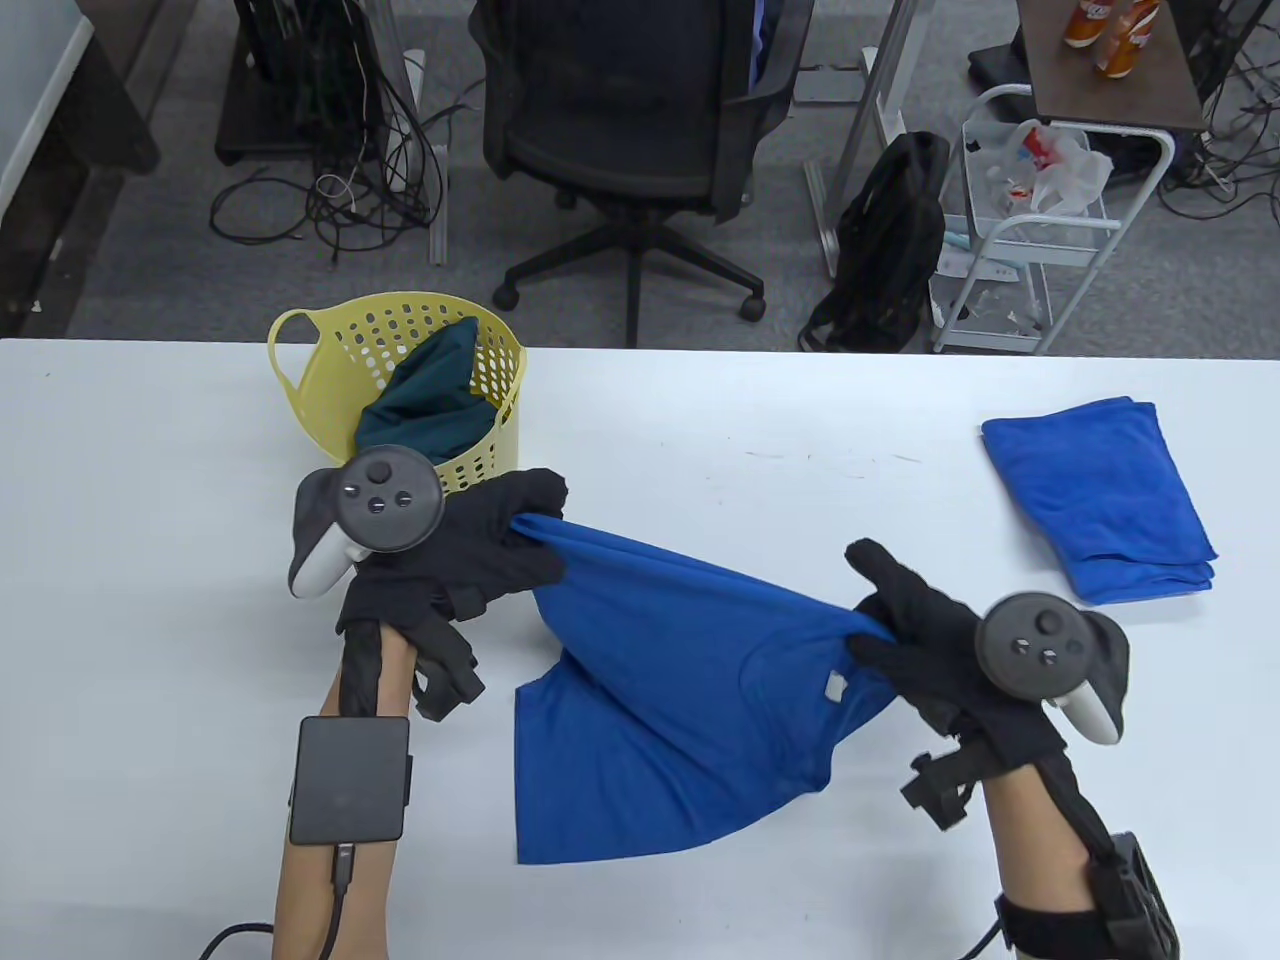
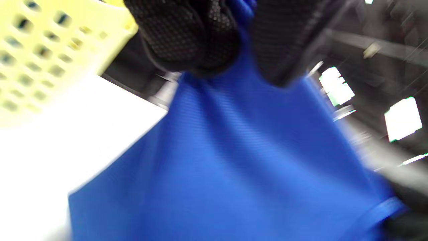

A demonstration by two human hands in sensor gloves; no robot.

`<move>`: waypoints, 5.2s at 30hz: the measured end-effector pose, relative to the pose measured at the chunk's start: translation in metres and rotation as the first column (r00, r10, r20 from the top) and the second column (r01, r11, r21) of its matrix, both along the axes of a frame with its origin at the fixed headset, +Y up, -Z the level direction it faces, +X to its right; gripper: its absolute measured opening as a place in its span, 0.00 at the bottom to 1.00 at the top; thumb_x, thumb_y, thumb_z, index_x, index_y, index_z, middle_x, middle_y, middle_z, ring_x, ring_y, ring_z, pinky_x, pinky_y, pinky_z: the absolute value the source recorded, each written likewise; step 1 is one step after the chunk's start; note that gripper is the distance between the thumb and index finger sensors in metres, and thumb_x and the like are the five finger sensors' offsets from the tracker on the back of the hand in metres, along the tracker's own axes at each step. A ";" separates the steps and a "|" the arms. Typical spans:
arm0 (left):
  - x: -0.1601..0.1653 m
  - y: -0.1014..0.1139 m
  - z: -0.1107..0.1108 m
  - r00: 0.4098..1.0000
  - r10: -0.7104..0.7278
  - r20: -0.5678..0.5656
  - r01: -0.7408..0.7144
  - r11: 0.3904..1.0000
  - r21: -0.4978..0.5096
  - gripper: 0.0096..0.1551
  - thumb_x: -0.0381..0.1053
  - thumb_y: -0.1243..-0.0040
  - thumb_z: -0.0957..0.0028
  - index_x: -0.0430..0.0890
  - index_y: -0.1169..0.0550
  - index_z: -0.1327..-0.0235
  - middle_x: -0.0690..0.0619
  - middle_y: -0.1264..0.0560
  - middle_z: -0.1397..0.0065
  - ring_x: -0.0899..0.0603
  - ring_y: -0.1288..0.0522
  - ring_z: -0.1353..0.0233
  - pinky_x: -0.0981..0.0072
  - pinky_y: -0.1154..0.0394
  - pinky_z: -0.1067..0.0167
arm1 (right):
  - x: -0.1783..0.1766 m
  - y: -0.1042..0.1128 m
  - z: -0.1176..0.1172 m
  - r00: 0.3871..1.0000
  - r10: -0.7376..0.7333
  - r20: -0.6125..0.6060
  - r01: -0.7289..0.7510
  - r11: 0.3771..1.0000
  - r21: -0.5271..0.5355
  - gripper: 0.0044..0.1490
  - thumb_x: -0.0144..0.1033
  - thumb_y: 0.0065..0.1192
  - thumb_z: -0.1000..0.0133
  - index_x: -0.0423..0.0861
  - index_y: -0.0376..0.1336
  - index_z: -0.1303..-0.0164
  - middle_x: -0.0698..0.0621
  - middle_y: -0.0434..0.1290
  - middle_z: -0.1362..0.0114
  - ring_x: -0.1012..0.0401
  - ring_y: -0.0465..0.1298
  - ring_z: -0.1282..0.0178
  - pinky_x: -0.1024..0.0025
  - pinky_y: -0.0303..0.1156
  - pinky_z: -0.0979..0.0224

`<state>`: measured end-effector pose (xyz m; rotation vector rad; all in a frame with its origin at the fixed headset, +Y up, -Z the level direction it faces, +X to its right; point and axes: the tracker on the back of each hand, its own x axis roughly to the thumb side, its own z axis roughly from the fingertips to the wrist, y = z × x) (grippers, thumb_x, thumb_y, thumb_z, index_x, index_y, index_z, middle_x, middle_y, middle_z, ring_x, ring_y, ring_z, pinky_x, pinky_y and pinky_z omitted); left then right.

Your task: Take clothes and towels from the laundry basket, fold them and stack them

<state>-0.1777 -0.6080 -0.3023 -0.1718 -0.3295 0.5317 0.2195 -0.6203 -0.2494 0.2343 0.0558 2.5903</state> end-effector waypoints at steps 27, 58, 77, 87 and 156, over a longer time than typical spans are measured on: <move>0.022 -0.123 0.166 0.905 -0.288 0.313 0.303 0.953 0.002 0.27 0.58 0.44 0.43 0.53 0.25 0.32 0.47 0.30 0.17 0.36 0.29 0.20 0.41 0.28 0.28 | 0.026 -0.103 0.110 0.928 0.047 -0.370 -0.136 0.967 -0.217 0.26 0.32 0.56 0.37 0.42 0.68 0.29 0.35 0.67 0.21 0.36 0.66 0.24 0.30 0.62 0.26; 0.177 -0.160 -0.067 0.695 -0.699 0.168 0.713 0.642 -0.282 0.69 0.60 0.32 0.56 0.44 0.58 0.11 0.41 0.49 0.10 0.38 0.40 0.17 0.38 0.32 0.24 | -0.016 -0.147 0.023 0.853 0.496 0.165 -0.338 0.764 -0.550 0.60 0.54 0.61 0.40 0.20 0.50 0.18 0.19 0.50 0.20 0.29 0.60 0.28 0.31 0.64 0.29; 0.141 -0.156 -0.046 0.911 -0.409 0.054 0.411 0.892 -0.188 0.47 0.59 0.37 0.43 0.73 0.53 0.21 0.52 0.18 0.34 0.49 0.16 0.41 0.56 0.15 0.41 | -0.003 -0.143 0.025 0.727 -0.172 0.665 0.352 0.925 -0.145 0.58 0.50 0.50 0.30 0.40 0.20 0.17 0.08 0.29 0.24 0.19 0.47 0.27 0.23 0.53 0.30; 0.142 -0.168 -0.052 0.866 -0.492 0.090 0.493 0.811 -0.315 0.53 0.60 0.33 0.47 0.49 0.45 0.13 0.59 0.27 0.32 0.53 0.23 0.38 0.57 0.19 0.37 | -0.037 -0.167 0.015 0.776 0.216 0.593 0.026 0.928 -0.371 0.64 0.53 0.55 0.35 0.14 0.35 0.20 0.09 0.29 0.24 0.16 0.33 0.30 0.15 0.38 0.34; -0.037 0.003 0.007 0.748 -0.486 -0.452 0.599 0.788 0.143 0.44 0.60 0.42 0.40 0.54 0.42 0.12 0.36 0.43 0.08 0.27 0.37 0.15 0.34 0.32 0.25 | -0.051 -0.131 0.050 0.989 -0.104 -0.108 0.077 0.970 -0.232 0.42 0.31 0.59 0.33 0.35 0.46 0.12 0.21 0.42 0.15 0.26 0.54 0.21 0.25 0.57 0.28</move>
